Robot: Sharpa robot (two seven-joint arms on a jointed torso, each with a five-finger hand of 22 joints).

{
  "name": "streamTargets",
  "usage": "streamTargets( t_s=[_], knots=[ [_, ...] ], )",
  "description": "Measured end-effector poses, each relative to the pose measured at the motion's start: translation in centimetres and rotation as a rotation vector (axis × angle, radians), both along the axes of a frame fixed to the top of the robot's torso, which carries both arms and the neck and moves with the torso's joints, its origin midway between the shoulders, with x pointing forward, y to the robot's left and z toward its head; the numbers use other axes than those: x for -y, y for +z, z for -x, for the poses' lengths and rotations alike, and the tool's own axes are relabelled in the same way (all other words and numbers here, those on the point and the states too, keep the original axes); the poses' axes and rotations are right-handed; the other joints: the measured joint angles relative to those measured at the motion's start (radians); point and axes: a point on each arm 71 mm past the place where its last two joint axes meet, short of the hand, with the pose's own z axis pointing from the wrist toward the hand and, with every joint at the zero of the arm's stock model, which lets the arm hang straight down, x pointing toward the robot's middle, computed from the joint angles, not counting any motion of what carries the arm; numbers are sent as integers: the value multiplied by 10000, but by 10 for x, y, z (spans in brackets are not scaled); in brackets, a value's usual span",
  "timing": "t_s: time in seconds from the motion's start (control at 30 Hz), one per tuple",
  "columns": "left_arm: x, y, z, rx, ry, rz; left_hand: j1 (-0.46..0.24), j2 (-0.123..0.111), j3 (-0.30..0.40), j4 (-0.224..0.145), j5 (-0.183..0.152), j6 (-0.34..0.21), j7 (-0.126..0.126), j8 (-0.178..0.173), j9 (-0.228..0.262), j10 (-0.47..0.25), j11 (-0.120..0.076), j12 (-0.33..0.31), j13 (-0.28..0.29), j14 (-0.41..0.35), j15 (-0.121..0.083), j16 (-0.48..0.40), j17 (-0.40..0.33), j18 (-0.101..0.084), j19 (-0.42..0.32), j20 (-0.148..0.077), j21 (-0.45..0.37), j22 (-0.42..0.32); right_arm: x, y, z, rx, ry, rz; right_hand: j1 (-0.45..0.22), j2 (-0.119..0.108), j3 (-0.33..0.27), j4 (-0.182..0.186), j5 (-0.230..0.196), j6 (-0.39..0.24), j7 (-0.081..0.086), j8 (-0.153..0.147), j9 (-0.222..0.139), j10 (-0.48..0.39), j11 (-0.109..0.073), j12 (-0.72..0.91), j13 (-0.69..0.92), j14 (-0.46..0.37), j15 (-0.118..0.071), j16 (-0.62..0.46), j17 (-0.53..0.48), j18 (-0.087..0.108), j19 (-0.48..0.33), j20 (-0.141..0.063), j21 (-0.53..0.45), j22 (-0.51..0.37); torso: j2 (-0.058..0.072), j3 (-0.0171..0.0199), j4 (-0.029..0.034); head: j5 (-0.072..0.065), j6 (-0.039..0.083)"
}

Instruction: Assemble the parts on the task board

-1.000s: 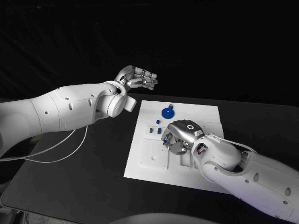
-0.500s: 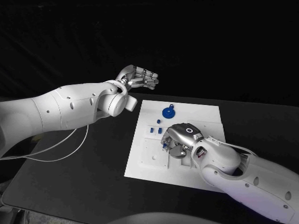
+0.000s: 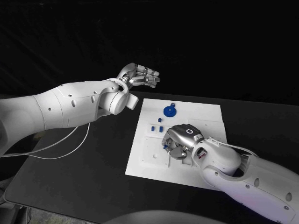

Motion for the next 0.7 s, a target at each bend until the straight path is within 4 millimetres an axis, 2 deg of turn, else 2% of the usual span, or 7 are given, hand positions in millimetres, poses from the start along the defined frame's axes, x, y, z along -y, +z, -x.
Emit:
streamTargets(
  t_s=[0.27, 0.7],
  knots=[
    [-1, 0, 0, -2, 26, -10, 0, 0, 0, 0, 0, -28, 28, 0, 0, -61, 6, 0, 0, 0, 0, 0, 0, 1, 0, 0, 0, 79, 0, -1, 0, 13, -5, 36, 0, 0, -9, -9, -1, -5, 1, -1, 0, 0, 0, 0, 0, 0, 0, 0, 0, 14, 0, 0, 0, -1, -4, -6, 0, -11, -25],
    [0, 0, 0, -9, 12, -7, 0, 0, 0, 0, 0, -28, 28, 0, 0, -61, 6, 0, 0, -38, 38, 0, 0, 0, 0, 0, 0, 112, -6, -7, -1, 131, 72, 220, -27, -27, -10, -9, -1, 25, -43, -37, 0, 1, -1, 1, 0, 0, 1, 46, -33, 45, -1, 1, -190, 209, 1, -2, 0, -52, 28]
  ],
)
